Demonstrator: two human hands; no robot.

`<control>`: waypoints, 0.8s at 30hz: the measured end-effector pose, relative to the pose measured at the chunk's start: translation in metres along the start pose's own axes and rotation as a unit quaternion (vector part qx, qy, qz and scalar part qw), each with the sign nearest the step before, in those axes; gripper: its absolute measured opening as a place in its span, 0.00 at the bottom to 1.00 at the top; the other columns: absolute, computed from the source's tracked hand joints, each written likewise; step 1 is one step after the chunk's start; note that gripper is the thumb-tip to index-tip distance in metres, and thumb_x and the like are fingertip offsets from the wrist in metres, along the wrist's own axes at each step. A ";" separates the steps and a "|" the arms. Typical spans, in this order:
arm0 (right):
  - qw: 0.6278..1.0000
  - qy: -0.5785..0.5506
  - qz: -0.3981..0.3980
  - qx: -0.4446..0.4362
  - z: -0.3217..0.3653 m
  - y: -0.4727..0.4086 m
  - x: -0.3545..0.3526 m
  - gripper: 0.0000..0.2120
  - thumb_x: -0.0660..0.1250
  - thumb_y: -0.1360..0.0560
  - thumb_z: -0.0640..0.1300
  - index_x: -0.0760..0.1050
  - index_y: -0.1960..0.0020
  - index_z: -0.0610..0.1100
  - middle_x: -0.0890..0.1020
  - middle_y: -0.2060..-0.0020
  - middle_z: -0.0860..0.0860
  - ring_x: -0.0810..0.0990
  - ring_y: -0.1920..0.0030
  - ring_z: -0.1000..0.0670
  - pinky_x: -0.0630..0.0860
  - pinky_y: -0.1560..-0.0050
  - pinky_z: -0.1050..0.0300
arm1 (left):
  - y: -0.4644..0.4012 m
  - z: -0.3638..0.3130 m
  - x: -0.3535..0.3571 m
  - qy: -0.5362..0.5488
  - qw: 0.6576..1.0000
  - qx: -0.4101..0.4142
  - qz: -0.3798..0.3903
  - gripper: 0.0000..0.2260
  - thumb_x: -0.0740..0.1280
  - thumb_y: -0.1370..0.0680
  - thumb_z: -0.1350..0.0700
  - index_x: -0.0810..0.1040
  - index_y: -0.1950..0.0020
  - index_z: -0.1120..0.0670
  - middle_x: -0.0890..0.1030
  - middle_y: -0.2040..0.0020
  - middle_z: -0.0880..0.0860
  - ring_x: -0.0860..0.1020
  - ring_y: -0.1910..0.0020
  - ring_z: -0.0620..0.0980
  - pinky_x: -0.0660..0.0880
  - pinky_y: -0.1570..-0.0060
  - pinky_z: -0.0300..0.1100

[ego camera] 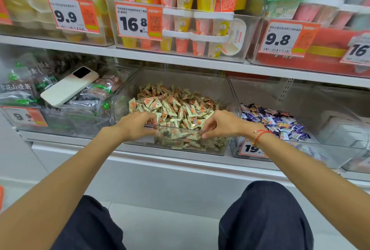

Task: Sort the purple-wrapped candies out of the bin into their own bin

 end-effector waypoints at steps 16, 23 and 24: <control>0.956 0.139 -0.260 -0.005 0.010 0.052 -0.002 0.06 0.68 0.23 0.48 0.80 0.47 0.51 0.84 0.62 0.52 0.82 0.61 0.51 0.60 0.72 0.63 | 0.040 0.014 -0.009 0.115 0.963 0.042 -0.239 0.08 0.58 0.25 0.38 0.74 0.54 0.38 0.77 0.53 0.36 0.69 0.52 0.34 0.61 0.47 0.46; 0.957 0.151 -0.248 0.017 0.007 0.051 -0.005 0.08 0.66 0.22 0.49 0.81 0.45 0.53 0.85 0.60 0.53 0.82 0.59 0.51 0.65 0.68 0.60 | 0.037 0.012 -0.008 0.112 0.965 0.035 -0.233 0.10 0.56 0.27 0.36 0.74 0.55 0.37 0.76 0.55 0.35 0.68 0.50 0.30 0.59 0.50 0.44; 0.958 0.151 -0.243 0.022 0.007 0.051 -0.005 0.09 0.65 0.22 0.49 0.80 0.44 0.54 0.85 0.59 0.53 0.82 0.58 0.51 0.67 0.67 0.59 | 0.037 0.010 -0.011 0.108 0.968 0.026 -0.226 0.09 0.56 0.27 0.36 0.73 0.55 0.36 0.76 0.54 0.34 0.69 0.50 0.31 0.61 0.49 0.45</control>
Point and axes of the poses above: each hand's wrist, its own y-axis away from the middle knuckle, its own x-axis out of the palm, z = x × y, the point moved 10 cm from there along -y, towards the middle knuckle
